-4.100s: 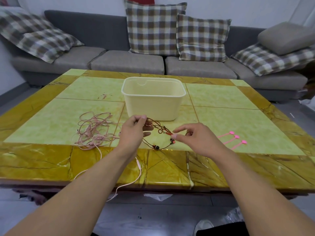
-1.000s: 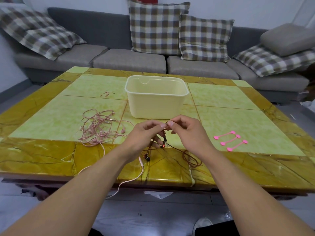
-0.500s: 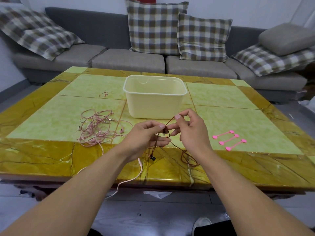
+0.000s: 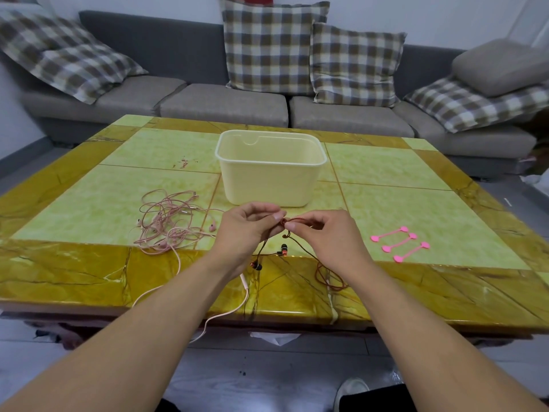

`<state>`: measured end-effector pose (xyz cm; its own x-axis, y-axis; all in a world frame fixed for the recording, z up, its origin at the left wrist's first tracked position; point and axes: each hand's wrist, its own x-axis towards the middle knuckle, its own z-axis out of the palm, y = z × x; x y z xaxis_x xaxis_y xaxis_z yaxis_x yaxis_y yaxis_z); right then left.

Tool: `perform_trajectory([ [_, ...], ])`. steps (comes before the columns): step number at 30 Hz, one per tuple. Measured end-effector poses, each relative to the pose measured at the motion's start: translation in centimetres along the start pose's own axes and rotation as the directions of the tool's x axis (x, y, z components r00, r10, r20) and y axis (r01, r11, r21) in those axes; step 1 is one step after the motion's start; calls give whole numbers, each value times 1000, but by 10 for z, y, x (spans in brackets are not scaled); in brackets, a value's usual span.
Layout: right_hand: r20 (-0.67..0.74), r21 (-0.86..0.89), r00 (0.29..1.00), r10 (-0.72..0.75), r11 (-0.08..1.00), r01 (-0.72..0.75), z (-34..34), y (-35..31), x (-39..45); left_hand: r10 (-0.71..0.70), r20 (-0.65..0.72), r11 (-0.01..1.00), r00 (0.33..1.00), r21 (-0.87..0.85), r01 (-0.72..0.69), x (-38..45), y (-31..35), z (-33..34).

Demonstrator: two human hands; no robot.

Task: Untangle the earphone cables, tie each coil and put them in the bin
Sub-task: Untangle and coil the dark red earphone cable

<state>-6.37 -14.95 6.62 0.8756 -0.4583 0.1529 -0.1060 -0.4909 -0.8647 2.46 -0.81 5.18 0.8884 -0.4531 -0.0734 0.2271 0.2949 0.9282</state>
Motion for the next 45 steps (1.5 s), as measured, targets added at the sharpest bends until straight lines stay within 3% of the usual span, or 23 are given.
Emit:
perform_trajectory([
  [8,-74,-86,995,-65,995,58,1,1,1,-52,18,997,999,-62,53,-4,1,6],
  [16,-119,-124,982,-150,983,135,2,1,0,-46,44,996,998,79,43,-7,0,4],
  [31,-83,-67,994,-76,995,70,3,0,-1,-53,28,996,998,70,50,-9,-1,8],
  [39,-91,-52,993,-72,996,67,1,-5,-4,74,-60,980,995,187,-61,-7,-2,5],
  [45,-157,-20,987,-42,999,39,1,-7,-4,133,-74,983,988,141,-121,-6,-2,7],
])
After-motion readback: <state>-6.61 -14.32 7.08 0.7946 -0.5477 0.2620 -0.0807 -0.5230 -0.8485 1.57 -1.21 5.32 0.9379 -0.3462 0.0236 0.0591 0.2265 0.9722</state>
